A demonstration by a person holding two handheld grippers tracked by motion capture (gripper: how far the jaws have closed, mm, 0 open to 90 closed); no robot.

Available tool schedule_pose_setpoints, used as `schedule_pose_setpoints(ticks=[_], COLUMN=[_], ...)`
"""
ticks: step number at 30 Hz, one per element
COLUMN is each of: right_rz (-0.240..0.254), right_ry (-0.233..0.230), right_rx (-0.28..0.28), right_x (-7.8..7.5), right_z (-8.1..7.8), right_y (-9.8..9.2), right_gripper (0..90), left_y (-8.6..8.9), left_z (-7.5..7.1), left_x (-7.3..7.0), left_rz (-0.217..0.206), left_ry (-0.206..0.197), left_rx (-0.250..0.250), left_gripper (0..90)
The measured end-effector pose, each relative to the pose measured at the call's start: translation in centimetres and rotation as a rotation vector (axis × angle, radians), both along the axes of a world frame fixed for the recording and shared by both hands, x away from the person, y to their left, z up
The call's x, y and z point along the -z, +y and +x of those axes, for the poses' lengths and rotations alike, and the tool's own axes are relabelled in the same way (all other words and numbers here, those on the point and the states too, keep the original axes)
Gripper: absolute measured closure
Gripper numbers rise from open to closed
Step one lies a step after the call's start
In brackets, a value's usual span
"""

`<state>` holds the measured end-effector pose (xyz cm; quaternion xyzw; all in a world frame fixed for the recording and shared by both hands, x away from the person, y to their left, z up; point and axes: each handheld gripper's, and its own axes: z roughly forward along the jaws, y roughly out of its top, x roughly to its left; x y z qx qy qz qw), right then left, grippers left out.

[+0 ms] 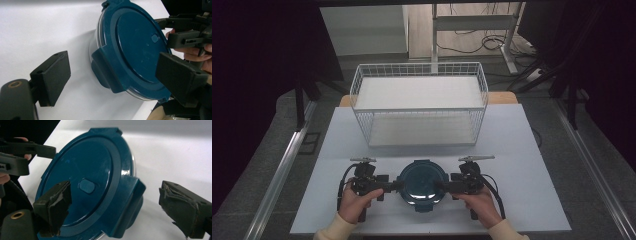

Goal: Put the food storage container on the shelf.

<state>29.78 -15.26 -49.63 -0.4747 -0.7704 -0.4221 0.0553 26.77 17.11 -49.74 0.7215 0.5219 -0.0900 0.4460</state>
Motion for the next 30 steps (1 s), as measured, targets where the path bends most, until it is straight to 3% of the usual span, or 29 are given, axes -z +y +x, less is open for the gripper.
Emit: schedule_pose_setpoints(ticks=[3,10,13,14,18,23,30], right_rz=[0.009,0.035,0.054,0.066,0.072,0.139,0.167], right_ry=[0.023,0.062,0.081,0.093,0.114,0.169,0.148], right_rx=[-0.003,-0.007,-0.013,-0.018,-0.003,0.027,0.03], right_x=[0.3,0.9,1.0,1.0,1.0,1.1,0.5], right_z=[0.0,0.0,0.0,-0.1,-0.1,0.3,-0.6], right_y=[0.1,0.5,0.7,0.7,0.6,-0.3,-0.9], right_gripper=[10.3,10.9,13.0,15.9,18.9,28.5,35.4], left_y=[-0.2,-0.9,-1.2,-1.5,-1.8,-1.4,-1.4], left_z=[0.1,0.2,0.3,0.2,0.1,0.1,-0.7], left_x=[0.7,1.4,2.0,2.2,2.1,2.0,1.3], left_rz=[-0.026,-0.05,-0.078,-0.087,-0.078,-0.12,-0.103], left_ry=[0.034,0.067,0.105,0.119,0.126,0.15,0.109], left_rx=[0.01,0.037,0.053,0.062,0.055,0.026,0.027], left_gripper=[12.8,14.2,17.1,21.7,23.0,29.9,35.0])
